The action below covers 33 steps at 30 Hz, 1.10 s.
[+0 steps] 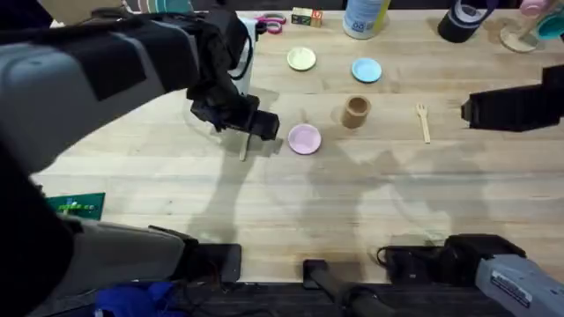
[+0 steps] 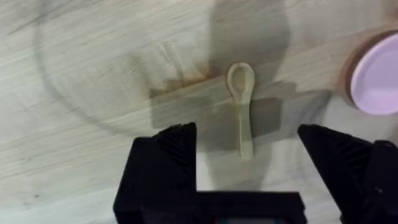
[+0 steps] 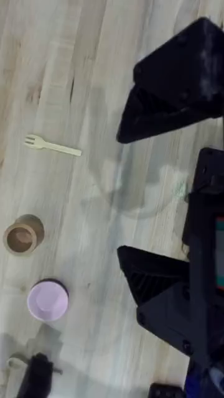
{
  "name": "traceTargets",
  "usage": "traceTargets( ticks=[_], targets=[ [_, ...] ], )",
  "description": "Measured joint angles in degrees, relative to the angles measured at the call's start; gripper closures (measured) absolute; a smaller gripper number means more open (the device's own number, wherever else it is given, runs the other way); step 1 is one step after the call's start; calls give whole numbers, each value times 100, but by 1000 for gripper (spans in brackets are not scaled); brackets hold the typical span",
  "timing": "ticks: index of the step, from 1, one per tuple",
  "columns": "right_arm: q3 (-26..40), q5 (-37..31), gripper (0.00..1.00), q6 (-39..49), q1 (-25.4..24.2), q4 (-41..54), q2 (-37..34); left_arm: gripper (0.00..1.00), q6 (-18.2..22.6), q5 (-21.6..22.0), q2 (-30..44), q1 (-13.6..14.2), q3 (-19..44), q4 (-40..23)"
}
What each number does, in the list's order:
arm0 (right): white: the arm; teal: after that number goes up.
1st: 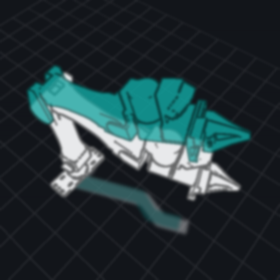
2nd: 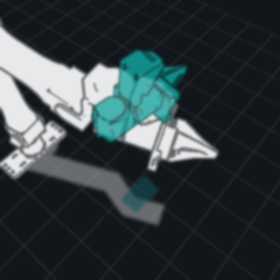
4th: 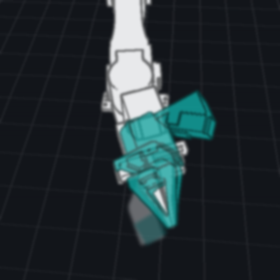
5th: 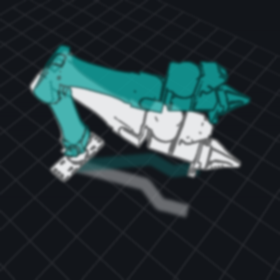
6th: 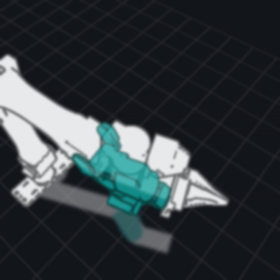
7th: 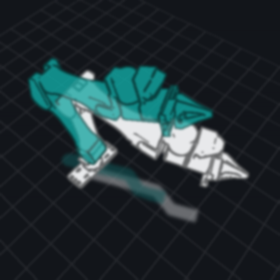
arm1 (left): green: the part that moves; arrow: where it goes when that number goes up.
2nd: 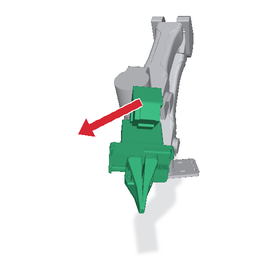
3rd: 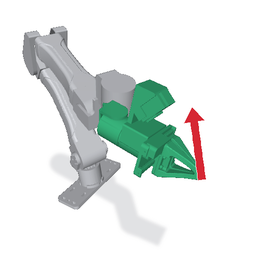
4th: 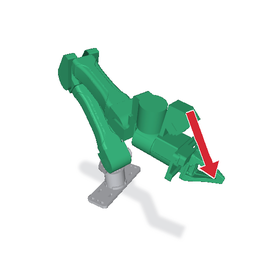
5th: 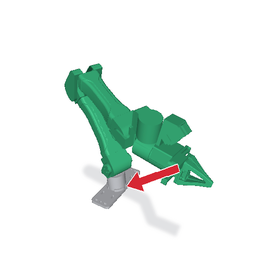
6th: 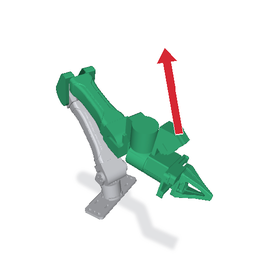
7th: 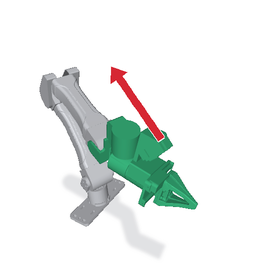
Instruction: Pick up a utensil and set it on the pink plate, then put the other utensil in the container.
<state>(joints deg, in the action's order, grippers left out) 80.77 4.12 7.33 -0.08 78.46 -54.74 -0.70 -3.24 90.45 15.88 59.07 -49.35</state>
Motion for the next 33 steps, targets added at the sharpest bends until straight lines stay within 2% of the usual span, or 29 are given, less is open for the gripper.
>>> traceTargets(
  ticks=[8, 15, 18, 23, 31, 32, 33],
  targets=[
    [0, 0, 3, 0, 0, 0, -2, 5, -195, -40, 414, 0, 0, 241],
    [0, 0, 3, 0, 0, -7, -1, 62, -476, 19, 450, 0, -52, 449],
    [0, 0, 3, 0, 0, -9, -2, 162, -546, 132, 405, -2, -137, 524],
    [0, 0, 5, 0, 0, -20, -2, 439, -597, 220, 359, -17, -203, 551],
    [0, 0, 3, 0, 0, -21, 0, 710, -628, 150, 355, -15, -202, 474],
    [0, 0, 3, 0, 0, -20, -2, 770, -648, 127, 355, -15, -201, 461],
    [0, 0, 3, 0, 0, -20, -2, 887, -667, 62, 354, -15, -201, 449]
  ],
)
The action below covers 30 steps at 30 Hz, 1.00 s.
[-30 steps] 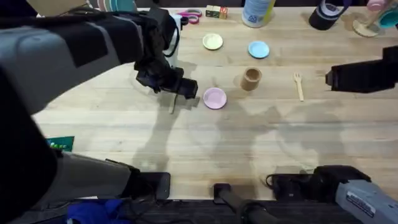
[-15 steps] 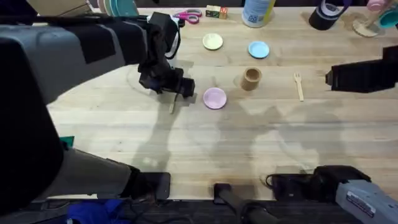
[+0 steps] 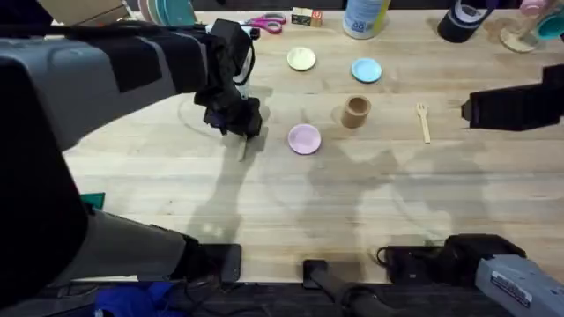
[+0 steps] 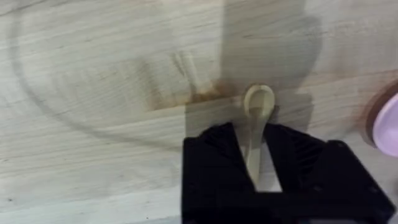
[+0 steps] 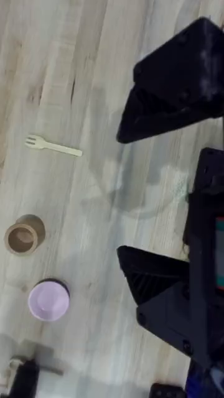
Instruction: Pick up a utensil and set it on the pink plate, then put the other utensil in the container.
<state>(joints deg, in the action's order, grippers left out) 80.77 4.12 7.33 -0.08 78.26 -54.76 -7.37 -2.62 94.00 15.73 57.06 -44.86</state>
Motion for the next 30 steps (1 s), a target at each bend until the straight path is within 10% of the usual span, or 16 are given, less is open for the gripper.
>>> traceTargets(
  ticks=[15, 30],
  targets=[
    [0, 0, 3, 0, 0, -2, 2, 962, -16, -79, 68, 170, 232, -865],
    [0, 0, 3, 0, 0, -3, 0, 961, -18, -107, 164, 1636, 1340, -1136]
  ],
)
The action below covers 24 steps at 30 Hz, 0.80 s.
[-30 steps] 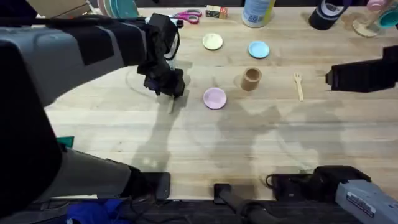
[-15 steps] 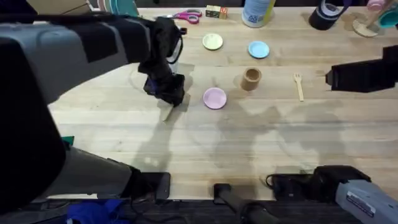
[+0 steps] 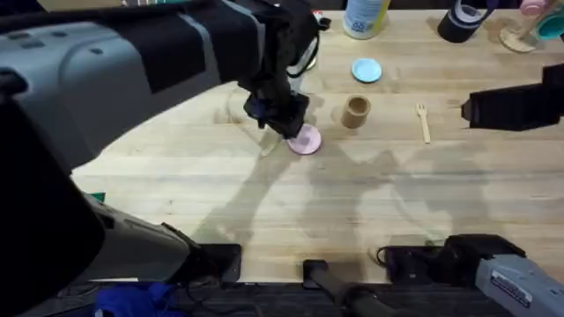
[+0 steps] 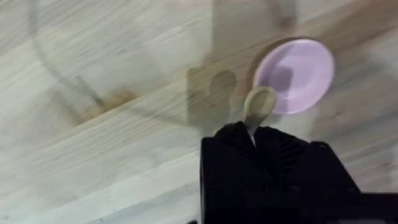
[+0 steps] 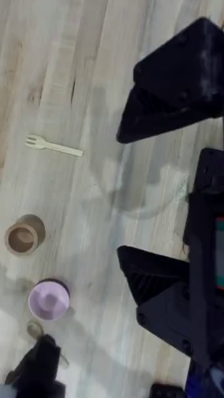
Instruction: Pick up a utensil and set it on the pink plate, then put the other utensil in the container.
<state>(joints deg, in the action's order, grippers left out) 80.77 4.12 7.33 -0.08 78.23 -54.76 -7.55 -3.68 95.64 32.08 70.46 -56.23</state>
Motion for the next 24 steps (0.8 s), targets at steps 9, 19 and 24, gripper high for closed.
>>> traceTargets(
  ticks=[9, 19, 24],
  targets=[
    [0, 0, 3, 0, 0, -1, 1, 961, -121, -22, 10, 226, 0, 807],
    [0, 0, 3, 0, 0, 0, 0, 961, -256, -276, 584, 242, 4, 937],
    [0, 0, 4, 0, 0, 1, 0, 956, -278, -297, 732, 294, 4, 1078]
  ],
)
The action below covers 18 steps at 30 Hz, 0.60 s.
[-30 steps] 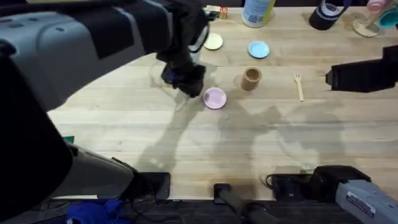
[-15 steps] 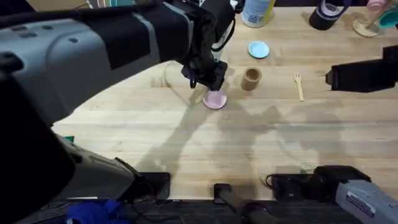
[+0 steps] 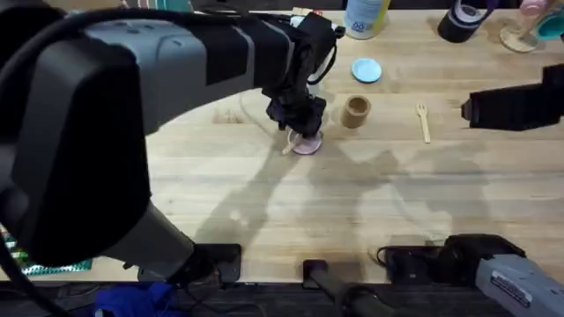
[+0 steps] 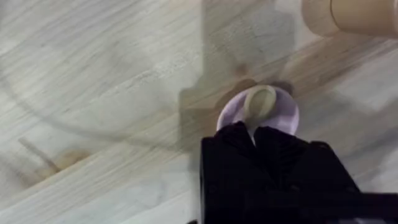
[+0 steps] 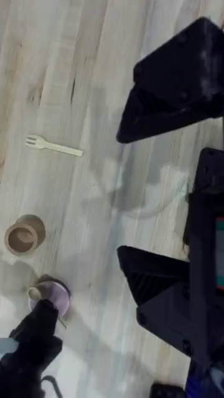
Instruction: Pick up a utensil and set it on the pink plate, then put the other utensil in the container.
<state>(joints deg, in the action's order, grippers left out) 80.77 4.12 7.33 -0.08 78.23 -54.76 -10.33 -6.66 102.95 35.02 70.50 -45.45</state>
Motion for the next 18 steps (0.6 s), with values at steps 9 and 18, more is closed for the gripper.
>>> traceTargets(
  ticks=[9, 18],
  targets=[
    [0, 0, 4, 0, 0, -2, 0, 866, -2, -9, 1, 11, 0, 48],
    [0, 0, 3, 0, 0, -2, 2, 528, -45, -24, 1, 44, 2, 25]
  ],
)
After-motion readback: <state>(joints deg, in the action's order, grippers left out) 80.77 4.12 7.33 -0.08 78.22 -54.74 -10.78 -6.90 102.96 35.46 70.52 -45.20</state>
